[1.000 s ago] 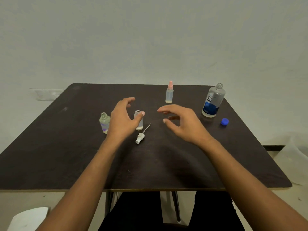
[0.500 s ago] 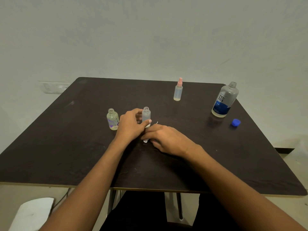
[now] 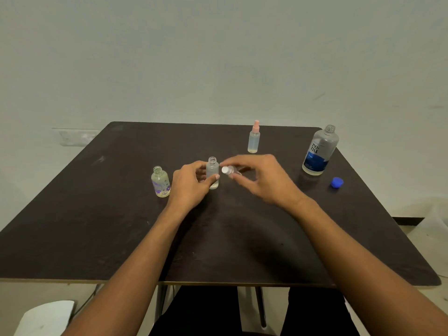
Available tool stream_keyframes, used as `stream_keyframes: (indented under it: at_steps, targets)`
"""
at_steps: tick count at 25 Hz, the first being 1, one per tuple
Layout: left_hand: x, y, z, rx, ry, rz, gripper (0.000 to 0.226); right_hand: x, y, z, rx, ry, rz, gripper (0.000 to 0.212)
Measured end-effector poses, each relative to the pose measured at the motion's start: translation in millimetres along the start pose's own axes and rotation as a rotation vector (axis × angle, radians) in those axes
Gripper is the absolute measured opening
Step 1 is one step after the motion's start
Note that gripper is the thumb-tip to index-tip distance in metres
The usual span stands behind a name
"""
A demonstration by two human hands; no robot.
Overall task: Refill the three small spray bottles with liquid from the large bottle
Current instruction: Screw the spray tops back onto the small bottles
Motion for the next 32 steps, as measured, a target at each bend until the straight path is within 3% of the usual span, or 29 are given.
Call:
stream_keyframes:
  at_steps: [4,7,32]
  targets:
    - [19.8,-6.4,3.5,-0.006,-0.066,0.001,0.034,-7.7,59.5,-1.0,0.250,-0.072,-0.218,0.032]
    - [34.3,-16.4,7.6,-0.037,-0.110,0.013,0.038,-10.8,81.9,-1.4,0.330,-0.078,-0.293,0.032]
    - [59.4,-31.9,21.3,-0.078,-0.184,0.085,0.048,9.2,46.4,14.7,0.166,-0.173,-0.245,0.037]
Point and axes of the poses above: each hand's wrist, its own z-axis away from the middle knuckle, its own y-axis out of the back of the hand, x = y × z, the point moved 4 cm from there along -z, towards the middle knuckle, and after that the axes turned 4 degrees about -x, right-handed, at the moved point
